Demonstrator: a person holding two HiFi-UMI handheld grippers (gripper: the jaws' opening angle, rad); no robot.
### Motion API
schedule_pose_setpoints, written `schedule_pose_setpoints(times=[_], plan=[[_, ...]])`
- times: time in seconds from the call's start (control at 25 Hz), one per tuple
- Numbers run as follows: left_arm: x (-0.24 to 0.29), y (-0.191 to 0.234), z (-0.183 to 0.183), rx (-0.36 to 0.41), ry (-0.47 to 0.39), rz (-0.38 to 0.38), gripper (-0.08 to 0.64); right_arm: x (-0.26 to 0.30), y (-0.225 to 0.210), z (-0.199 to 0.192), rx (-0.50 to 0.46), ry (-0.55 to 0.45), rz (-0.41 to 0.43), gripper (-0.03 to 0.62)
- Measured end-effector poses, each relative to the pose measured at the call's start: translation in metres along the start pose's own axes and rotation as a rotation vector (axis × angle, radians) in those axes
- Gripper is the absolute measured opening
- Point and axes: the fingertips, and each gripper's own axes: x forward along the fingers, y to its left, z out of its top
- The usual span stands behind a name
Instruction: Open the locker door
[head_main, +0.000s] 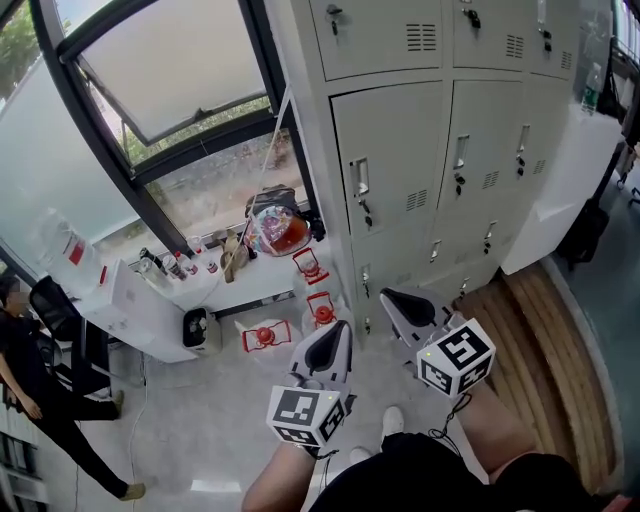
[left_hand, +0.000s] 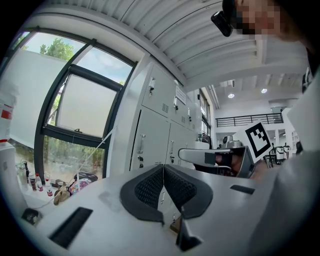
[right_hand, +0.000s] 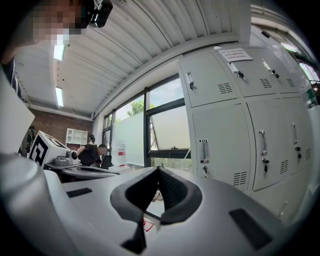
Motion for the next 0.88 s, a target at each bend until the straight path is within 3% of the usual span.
schedule_pose_setpoints(times=[0.88], plan=[[0.084, 0.044, 0.011, 0.028, 0.009, 0.084, 0.017, 0.082, -0.080, 0.005, 0.022, -0.001, 0.066, 0.054]])
